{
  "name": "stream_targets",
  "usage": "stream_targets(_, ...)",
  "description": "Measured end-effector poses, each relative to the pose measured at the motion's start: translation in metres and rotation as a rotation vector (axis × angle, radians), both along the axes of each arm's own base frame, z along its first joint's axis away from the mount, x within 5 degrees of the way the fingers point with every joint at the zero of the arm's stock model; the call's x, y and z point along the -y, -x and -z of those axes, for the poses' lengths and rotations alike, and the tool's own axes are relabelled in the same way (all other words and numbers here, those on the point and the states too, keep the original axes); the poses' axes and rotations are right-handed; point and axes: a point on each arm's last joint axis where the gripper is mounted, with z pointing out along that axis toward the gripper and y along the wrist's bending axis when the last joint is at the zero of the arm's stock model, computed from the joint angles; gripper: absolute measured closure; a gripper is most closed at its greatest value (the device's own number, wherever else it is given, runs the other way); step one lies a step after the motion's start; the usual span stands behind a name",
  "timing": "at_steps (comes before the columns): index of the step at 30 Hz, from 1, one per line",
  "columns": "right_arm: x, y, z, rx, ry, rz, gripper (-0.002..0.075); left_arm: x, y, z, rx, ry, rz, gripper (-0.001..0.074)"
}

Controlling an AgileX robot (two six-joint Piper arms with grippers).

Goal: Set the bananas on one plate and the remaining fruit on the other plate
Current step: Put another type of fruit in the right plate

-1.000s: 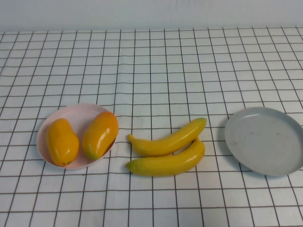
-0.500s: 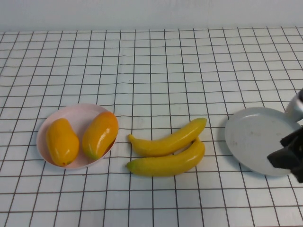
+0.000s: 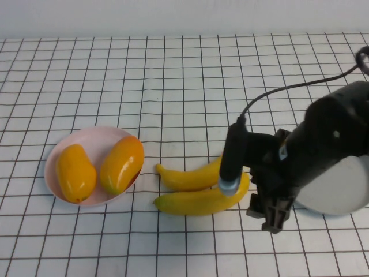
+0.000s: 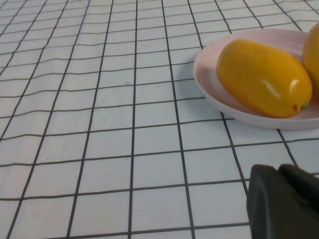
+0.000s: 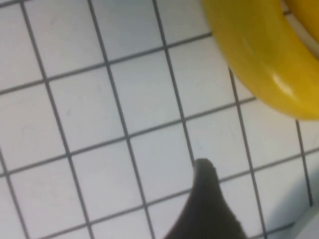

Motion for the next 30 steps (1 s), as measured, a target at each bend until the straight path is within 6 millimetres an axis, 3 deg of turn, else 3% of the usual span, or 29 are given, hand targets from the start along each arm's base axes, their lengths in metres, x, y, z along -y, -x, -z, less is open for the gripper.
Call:
stream_targets(4, -0.03, -0.016, 0.011, 0.002, 0.017, -0.062, 0.0218, 0.0, 0.0, 0.0, 0.0, 0.0, 0.0, 0.0738)
stream_targets(12, -0.074, -0.031, 0.039, 0.001, 0.09, -0.199, 0.0188, 0.0, 0.0, 0.0, 0.0, 0.0, 0.0, 0.0738)
stream_targets(17, -0.082, -0.036, 0.059, -0.025, 0.135, -0.22, 0.0216, 0.0, 0.0, 0.0, 0.0, 0.0, 0.0, 0.0738)
stream_targets(20, -0.082, -0.036, 0.065, -0.031, 0.154, -0.227, 0.0306, 0.0, 0.0, 0.0, 0.0, 0.0, 0.0, 0.0738)
stream_targets(22, -0.083, -0.038, 0.065, -0.029, 0.151, -0.208, 0.04, 0.0, 0.0, 0.0, 0.0, 0.0, 0.0, 0.0738)
stream_targets(26, -0.087, -0.043, 0.05, -0.038, 0.118, -0.073, 0.0402, 0.0, 0.0, 0.0, 0.0, 0.0, 0.0, 0.0738)
stream_targets(30, -0.076, -0.039, 0.014, -0.078, 0.079, 0.131, 0.0402, 0.0, 0.0, 0.0, 0.0, 0.0, 0.0, 0.0738)
